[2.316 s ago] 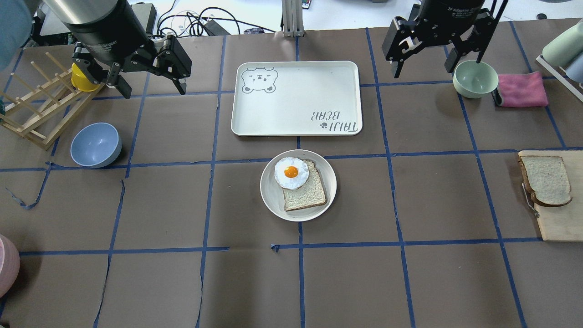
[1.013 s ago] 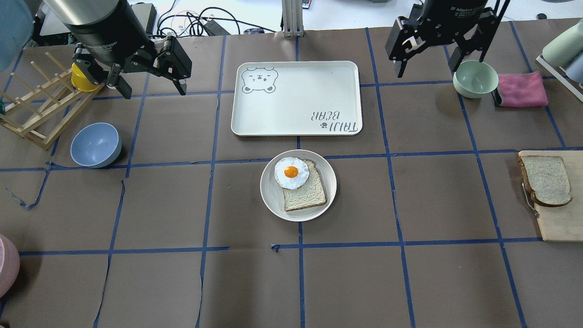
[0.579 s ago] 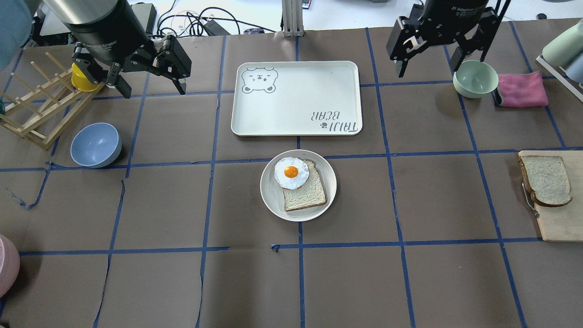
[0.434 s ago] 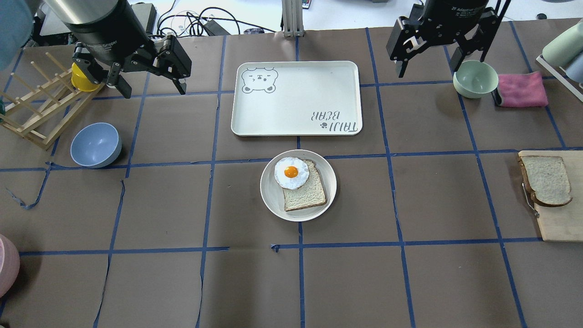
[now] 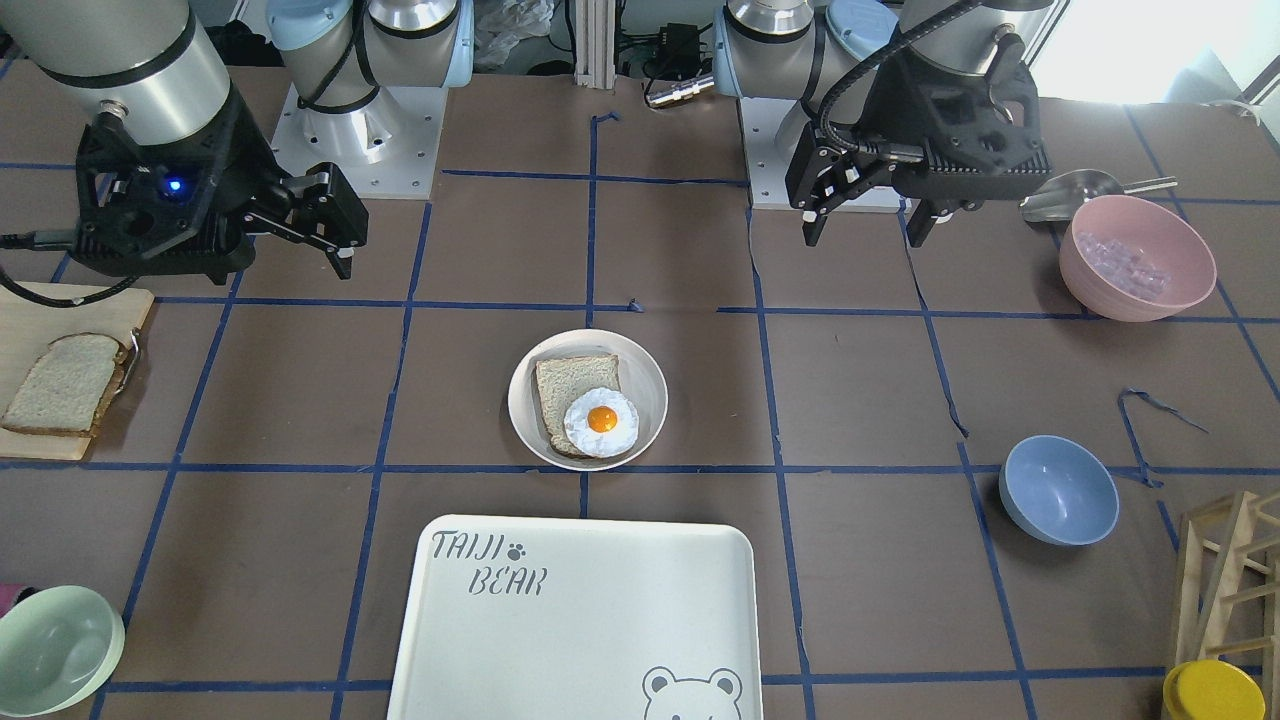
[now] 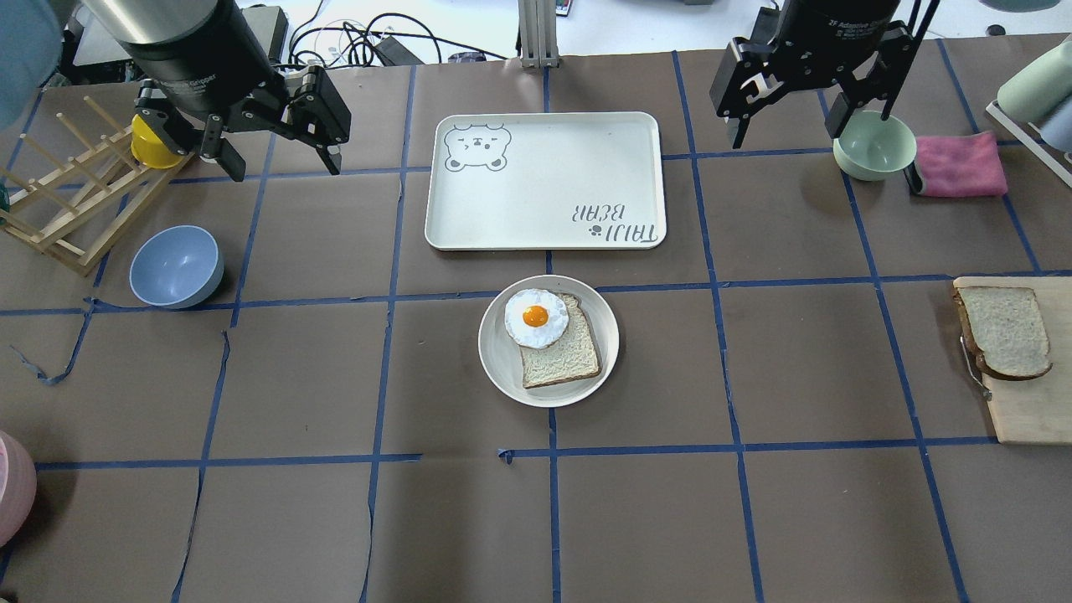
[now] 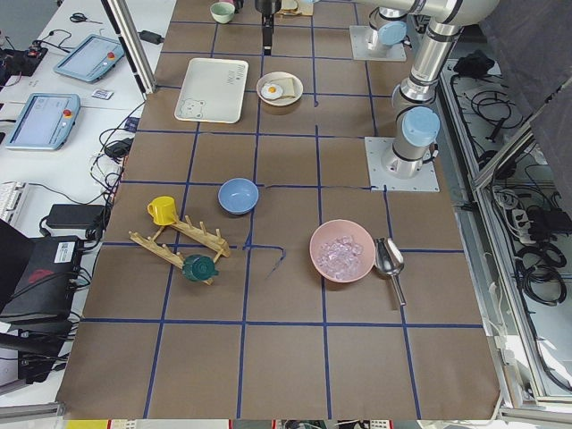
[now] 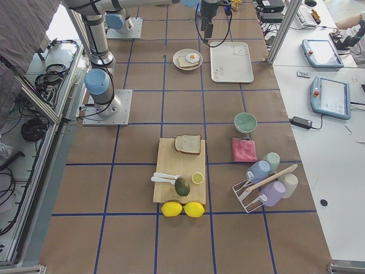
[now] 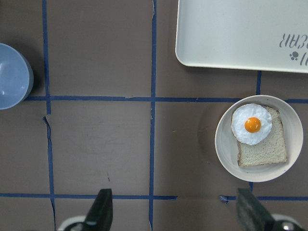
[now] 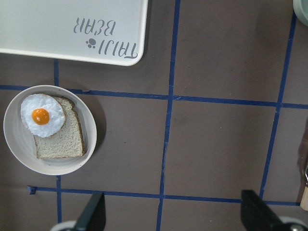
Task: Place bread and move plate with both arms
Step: 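Move the right gripper toward the bread slice on the wooden board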
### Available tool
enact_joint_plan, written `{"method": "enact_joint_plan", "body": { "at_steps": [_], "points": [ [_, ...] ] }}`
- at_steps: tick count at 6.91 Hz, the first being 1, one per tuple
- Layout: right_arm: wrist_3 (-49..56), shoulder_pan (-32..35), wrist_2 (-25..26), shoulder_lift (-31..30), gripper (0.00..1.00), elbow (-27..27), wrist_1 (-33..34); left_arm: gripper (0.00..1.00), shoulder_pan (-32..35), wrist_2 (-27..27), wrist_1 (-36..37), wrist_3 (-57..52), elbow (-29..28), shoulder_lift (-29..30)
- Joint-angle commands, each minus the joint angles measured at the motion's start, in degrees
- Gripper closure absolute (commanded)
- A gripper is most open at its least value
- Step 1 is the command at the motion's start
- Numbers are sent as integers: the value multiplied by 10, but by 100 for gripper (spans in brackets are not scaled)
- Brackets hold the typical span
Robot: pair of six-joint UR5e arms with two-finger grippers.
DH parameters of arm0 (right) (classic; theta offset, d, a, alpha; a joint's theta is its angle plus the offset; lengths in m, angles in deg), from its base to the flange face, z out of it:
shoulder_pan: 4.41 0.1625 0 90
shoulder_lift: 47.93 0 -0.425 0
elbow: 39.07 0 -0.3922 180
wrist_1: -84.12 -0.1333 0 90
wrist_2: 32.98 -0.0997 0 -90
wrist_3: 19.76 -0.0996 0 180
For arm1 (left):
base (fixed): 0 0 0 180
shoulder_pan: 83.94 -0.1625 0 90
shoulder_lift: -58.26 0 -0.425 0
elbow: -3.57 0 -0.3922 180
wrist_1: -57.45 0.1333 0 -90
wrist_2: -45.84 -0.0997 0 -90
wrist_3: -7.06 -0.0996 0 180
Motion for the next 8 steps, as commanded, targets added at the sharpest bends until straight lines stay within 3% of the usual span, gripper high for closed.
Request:
{"method": "enact_joint_plan", "body": {
  "at_steps": [1,4,6,8],
  "points": [
    [0,0,1,0,0,1,0,0,0,0,-2,5,0,-1],
    [-1,0,9,0,0,2,1,0,0,0,-2,5,0,-2],
    [0,-9,70,1,5,2,1,0,0,-1,-2,5,1,-2],
    [20,-80,67,1,8,33,9,0,0,-1,-2,5,1,-2]
  ]
}}
